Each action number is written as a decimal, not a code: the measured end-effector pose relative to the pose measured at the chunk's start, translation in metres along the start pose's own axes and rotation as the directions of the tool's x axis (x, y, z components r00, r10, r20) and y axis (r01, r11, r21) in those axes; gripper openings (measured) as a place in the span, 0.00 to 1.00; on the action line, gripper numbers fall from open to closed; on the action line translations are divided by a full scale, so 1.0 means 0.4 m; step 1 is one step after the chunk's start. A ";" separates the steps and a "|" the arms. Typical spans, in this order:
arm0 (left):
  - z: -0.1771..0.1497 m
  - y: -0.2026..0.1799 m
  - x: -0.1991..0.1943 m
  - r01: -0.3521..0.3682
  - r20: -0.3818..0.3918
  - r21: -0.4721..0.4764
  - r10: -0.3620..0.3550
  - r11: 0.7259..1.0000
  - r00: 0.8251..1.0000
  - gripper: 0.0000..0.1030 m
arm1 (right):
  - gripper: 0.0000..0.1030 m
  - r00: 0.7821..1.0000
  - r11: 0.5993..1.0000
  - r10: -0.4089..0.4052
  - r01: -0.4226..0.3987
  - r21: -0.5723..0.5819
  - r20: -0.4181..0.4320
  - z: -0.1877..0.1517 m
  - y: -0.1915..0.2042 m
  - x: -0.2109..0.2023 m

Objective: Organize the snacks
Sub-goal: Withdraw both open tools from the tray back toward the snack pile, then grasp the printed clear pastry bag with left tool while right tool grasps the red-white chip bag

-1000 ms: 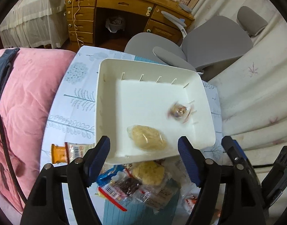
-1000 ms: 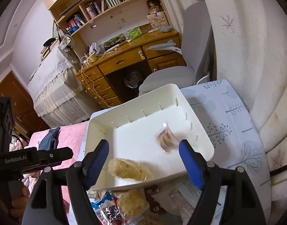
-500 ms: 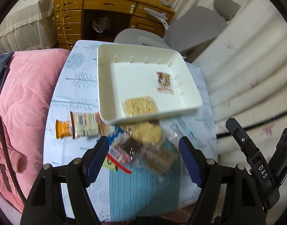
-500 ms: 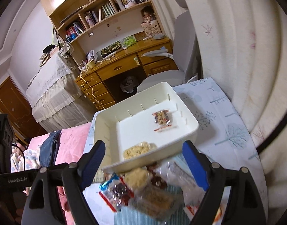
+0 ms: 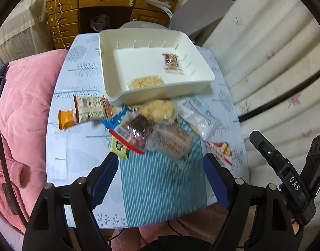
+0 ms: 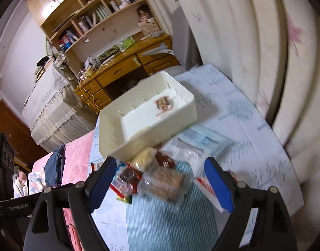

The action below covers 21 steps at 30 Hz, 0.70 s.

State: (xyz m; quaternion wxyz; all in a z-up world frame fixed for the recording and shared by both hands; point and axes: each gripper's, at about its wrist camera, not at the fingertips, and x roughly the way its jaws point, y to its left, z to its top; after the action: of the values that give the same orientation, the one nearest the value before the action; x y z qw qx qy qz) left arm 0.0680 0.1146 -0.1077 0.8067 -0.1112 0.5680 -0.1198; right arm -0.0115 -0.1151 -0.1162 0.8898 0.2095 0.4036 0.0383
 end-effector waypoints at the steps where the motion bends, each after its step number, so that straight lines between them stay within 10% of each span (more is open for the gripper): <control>1: -0.005 -0.001 0.004 0.001 -0.007 0.004 -0.001 1.000 1.000 0.81 | 0.84 1.000 1.000 -0.009 0.009 0.015 -0.012 -0.013 -0.010 -0.001; 21: -0.055 -0.085 0.138 -0.039 -0.137 0.184 0.065 0.982 0.988 0.90 | 0.87 0.978 0.922 0.067 0.015 0.388 -0.197 -0.186 -0.199 0.035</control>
State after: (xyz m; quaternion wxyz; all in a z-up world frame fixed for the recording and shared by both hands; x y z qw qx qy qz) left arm 0.0631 0.0639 -0.1534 0.7737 -0.0135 0.6136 -0.1574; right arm -0.0647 -0.1587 -0.2018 0.7836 0.3813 0.4904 -0.0088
